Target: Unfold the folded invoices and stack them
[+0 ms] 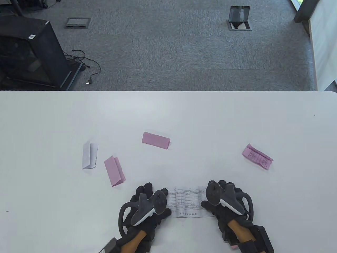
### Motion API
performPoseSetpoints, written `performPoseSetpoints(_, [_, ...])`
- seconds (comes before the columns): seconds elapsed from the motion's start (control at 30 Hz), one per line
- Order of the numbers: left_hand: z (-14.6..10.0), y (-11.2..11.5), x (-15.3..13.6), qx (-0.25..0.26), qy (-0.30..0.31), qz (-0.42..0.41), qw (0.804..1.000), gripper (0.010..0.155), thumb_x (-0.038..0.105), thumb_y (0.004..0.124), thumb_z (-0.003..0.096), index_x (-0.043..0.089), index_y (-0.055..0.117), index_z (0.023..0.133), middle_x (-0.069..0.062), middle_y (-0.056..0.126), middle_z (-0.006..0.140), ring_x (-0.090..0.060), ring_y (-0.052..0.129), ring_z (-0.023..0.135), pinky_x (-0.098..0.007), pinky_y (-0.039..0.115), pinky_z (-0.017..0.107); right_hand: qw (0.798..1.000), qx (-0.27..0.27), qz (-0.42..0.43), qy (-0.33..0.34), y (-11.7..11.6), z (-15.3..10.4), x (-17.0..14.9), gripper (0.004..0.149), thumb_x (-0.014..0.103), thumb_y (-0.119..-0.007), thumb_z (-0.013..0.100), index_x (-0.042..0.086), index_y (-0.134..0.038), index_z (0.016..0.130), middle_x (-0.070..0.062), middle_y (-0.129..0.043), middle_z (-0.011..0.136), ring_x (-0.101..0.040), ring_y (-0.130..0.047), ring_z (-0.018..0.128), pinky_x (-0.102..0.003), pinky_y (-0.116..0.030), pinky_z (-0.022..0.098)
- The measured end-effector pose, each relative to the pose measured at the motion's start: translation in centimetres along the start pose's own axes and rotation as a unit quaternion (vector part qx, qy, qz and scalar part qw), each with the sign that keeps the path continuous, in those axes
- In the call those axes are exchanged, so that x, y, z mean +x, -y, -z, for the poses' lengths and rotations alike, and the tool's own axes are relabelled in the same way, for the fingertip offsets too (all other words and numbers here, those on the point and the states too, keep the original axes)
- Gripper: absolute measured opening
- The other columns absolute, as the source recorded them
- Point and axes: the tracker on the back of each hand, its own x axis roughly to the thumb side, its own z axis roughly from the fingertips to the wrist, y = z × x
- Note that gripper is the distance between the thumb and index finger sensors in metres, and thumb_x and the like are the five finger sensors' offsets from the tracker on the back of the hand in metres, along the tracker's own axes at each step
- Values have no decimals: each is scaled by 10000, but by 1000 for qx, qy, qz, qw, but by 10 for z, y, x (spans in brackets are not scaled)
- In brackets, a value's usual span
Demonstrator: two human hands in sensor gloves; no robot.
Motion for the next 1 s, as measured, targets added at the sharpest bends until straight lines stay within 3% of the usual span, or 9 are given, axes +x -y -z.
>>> performPoseSetpoints(0.17, [0, 0, 0, -1, 0, 0, 1000, 754, 620, 720, 461, 470, 368, 1111, -156, 183, 1249, -458, 206, 1110, -632, 321, 798, 999, -30, 35, 0, 0, -1, 1, 683, 499, -689, 450, 210, -475, 1031, -230, -434, 1085, -548, -438, 975, -711, -425, 671])
performPoseSetpoints(0.33, [0, 1, 0, -2, 1, 0, 1000, 755, 620, 718, 461, 469, 364, 1111, -158, 179, 1249, -459, 203, 1109, -633, 318, 798, 997, -31, 69, -25, 2, -1, 2, 580, 449, -718, 472, 158, -552, 945, -208, -442, 1086, -528, -423, 995, -697, -435, 682])
performPoseSetpoints(0.53, [0, 1, 0, -3, 2, 1, 1000, 754, 622, 712, 465, 467, 357, 1112, -160, 174, 1248, -461, 196, 1108, -635, 313, 798, 992, -32, 108, -53, 1, -1, 0, 457, 431, -741, 479, 183, -621, 844, -176, -442, 1090, -496, -400, 1012, -676, -445, 693])
performPoseSetpoints(0.83, [0, 1, 1, -5, 2, 0, 1000, 757, 624, 709, 467, 463, 351, 1114, -162, 169, 1247, -462, 192, 1107, -637, 309, 797, 980, -34, 183, -72, -1, 0, -8, 373, 397, -737, 499, 213, -666, 816, -147, -425, 1088, -453, -340, 1011, -649, -388, 705])
performPoseSetpoints(1.0, [0, 1, -2, -8, 6, -26, 1000, 774, 620, 718, 466, 434, 355, 1123, -166, 158, 1242, -463, 172, 1100, -642, 288, 788, 961, -77, 264, -44, 9, -2, -17, 359, 381, -755, 457, 203, -736, 768, -136, -611, 1018, -462, -505, 974, -644, -483, 673])
